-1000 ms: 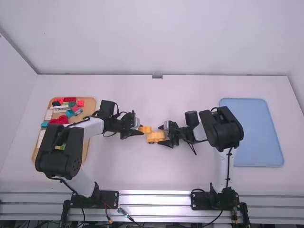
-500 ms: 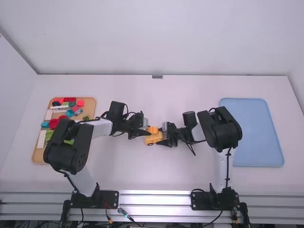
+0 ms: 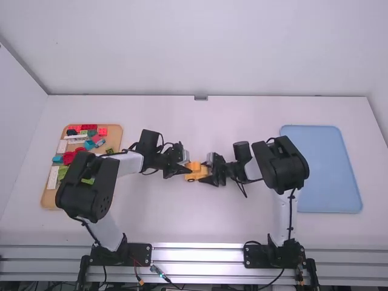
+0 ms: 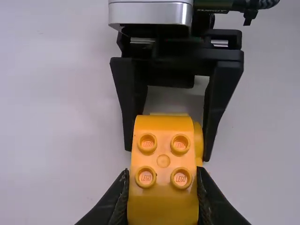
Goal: Assemble lego blocks to make yellow taxi
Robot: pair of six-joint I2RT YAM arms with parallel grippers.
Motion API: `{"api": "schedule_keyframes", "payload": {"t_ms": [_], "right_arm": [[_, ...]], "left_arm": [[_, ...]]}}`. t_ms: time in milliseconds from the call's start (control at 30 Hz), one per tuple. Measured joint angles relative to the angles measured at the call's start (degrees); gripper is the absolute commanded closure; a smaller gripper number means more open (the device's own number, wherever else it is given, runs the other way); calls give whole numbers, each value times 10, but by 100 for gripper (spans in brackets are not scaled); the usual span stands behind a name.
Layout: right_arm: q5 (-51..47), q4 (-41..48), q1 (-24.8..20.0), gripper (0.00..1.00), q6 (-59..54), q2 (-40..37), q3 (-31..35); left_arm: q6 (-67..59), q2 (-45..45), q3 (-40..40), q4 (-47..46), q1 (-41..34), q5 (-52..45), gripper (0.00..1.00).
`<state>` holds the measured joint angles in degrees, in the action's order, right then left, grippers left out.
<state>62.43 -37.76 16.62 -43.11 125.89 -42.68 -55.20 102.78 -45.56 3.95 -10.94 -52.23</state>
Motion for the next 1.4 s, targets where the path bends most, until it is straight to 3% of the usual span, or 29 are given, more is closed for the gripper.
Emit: {"api": "schedule_keyframes", "payload": {"t_ms": [200, 500, 767, 833, 867, 1100, 1400], "right_arm": [[-22, -5, 1, 56, 21, -14, 10], [-165, 7, 27, 44, 35, -151, 119], [-233, 9, 55, 44, 40, -170, 125], [-235, 8, 55, 42, 40, -162, 120], [-236, 7, 53, 35, 41, -155, 115], [-227, 5, 39, 11, 38, -134, 104], [-150, 8, 28, 10, -20, -134, 104]], "left_arm": [[2, 0, 0, 1, 1, 0, 98], [4, 0, 0, 19, 1, -12, 98], [6, 0, 0, 19, 1, -25, 98], [7, 0, 0, 17, 1, -26, 98], [6, 0, 0, 14, 1, -26, 98], [6, 0, 0, 11, 1, -26, 98], [6, 0, 0, 11, 1, -26, 98]]}}
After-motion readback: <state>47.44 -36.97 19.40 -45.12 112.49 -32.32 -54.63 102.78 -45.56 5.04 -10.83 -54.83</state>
